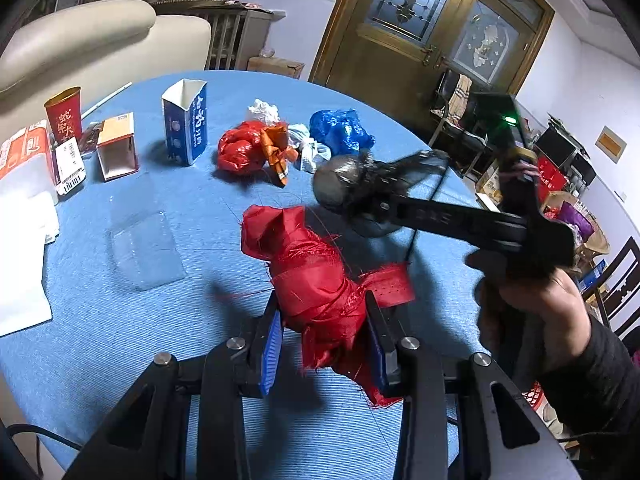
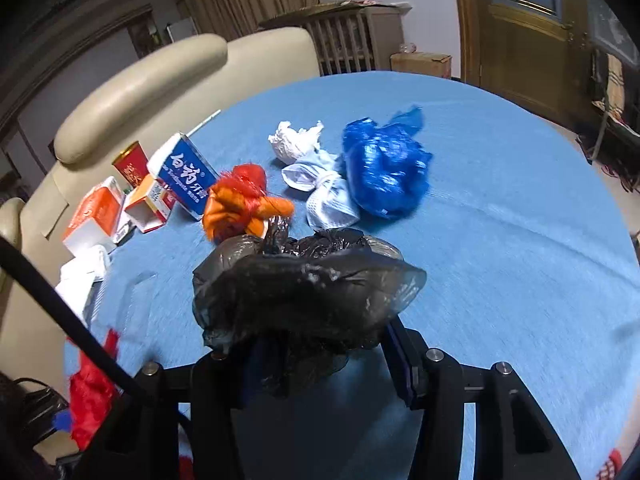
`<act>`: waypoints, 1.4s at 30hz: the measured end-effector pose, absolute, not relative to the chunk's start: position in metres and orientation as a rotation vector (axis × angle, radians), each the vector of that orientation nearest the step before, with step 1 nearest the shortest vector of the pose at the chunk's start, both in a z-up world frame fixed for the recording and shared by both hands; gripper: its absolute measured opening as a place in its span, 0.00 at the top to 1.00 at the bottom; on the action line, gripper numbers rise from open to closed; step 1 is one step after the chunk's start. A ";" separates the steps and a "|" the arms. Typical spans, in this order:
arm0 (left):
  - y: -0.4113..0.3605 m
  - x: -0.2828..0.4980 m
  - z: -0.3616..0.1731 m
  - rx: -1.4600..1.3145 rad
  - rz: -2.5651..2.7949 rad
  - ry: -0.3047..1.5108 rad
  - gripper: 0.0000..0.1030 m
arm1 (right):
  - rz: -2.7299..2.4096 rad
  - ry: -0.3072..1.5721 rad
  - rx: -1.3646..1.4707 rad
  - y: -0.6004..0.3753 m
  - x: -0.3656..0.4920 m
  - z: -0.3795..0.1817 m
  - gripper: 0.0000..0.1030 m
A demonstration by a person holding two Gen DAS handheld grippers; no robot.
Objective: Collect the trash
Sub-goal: 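Grasp the black plastic bags with the right gripper while the left holds the red bag, then carry both bags over the red basket and open both grippers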
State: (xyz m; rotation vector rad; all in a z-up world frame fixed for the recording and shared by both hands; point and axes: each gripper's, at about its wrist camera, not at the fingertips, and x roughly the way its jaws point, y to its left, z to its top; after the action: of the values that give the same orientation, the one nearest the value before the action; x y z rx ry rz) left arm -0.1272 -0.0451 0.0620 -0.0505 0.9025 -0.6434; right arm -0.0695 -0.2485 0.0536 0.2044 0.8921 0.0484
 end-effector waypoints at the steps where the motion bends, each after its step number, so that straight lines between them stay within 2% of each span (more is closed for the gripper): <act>1: -0.047 -0.123 0.063 -0.048 -0.637 0.905 0.63 | 0.048 0.887 0.216 -0.252 -0.079 0.057 0.47; 18: -0.090 -0.125 0.060 0.061 -0.531 0.959 0.63 | -0.105 0.809 0.321 -0.305 -0.198 0.085 0.47; 27: -0.136 -0.142 0.078 0.156 -0.546 0.920 0.63 | -0.251 0.778 0.366 -0.345 -0.273 0.096 0.47; 42: -0.203 -0.171 0.096 0.268 -0.627 0.864 0.63 | -0.480 0.794 0.467 -0.418 -0.359 0.078 0.47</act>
State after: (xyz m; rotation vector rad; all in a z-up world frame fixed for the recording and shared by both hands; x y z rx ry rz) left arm -0.1708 -0.2033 0.0956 0.2678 0.8642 -0.6275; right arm -0.3589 -0.4184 0.0783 0.4665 0.7938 -0.4797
